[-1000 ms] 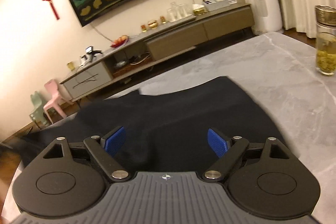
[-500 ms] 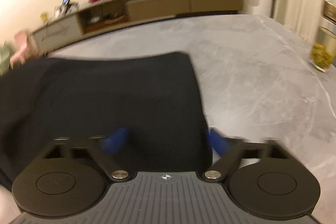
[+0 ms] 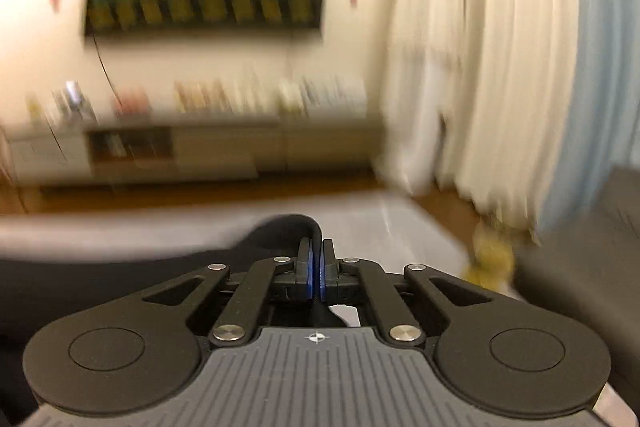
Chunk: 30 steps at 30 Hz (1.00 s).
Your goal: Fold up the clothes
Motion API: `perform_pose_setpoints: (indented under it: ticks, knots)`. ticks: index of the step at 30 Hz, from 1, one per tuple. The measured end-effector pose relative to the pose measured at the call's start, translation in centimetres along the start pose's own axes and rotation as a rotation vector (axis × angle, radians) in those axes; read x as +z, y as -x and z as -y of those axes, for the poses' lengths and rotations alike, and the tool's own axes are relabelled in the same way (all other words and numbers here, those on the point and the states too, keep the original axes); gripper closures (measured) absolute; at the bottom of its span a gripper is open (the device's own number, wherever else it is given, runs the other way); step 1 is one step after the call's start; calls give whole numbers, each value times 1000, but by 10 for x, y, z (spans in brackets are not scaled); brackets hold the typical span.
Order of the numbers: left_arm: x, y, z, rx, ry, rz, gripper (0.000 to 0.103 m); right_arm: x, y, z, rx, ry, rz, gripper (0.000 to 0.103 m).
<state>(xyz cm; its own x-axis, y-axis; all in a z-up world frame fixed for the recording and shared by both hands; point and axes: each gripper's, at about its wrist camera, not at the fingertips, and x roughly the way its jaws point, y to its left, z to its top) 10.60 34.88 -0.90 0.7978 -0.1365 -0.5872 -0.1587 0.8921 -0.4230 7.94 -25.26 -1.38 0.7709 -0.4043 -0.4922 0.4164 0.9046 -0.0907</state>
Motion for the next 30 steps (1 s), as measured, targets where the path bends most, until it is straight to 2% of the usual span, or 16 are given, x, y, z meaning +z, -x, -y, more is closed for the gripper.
perform_pose_setpoints:
  ticks: [1,5,7,9,13,14,15,17,18,19,21,24,26,28,29,30]
  knots:
    - [-3,-3,5,26,-43,-8,93,-13,-18,2,-27,8,-68,100]
    - [-9,1,19,30,-120,-5,59,-21,-9,-5,40,-9,-72,87]
    - [-12,-5,24,26,-126,-18,49,-24,-3,-8,78,-19,-68,31]
    - [-15,-17,29,40,-138,-54,48,-27,2,-12,115,-29,-64,9]
    - [-23,-35,35,77,-166,-108,54,-32,0,-13,168,-27,-93,9]
    - [-24,-38,36,83,-175,-115,64,-33,-4,-11,174,-21,-112,9]
    - [-25,-41,37,90,-183,-121,92,-34,-9,-10,181,-14,-130,11]
    - [-24,-40,40,88,-200,-100,103,-35,-18,-7,194,-1,-167,43]
    - [-21,-36,42,77,-208,-67,103,-36,-22,-5,200,6,-185,82]
    - [-19,-32,45,66,-216,-34,103,-36,-27,-3,207,12,-204,95]
    - [-5,-12,48,12,-202,73,103,-38,-36,0,219,25,-240,103]
    - [31,18,50,-68,-139,225,103,-2,-1,14,314,-15,-15,103]
    - [54,25,56,-63,-147,279,103,22,16,27,290,-50,98,103]
    - [67,7,56,-61,-161,204,101,32,5,44,204,-108,115,100]
    - [64,-5,51,-49,-161,151,92,28,-13,50,187,-118,46,91]
    - [55,-15,46,-14,-183,93,70,21,-34,57,176,-124,-39,49]
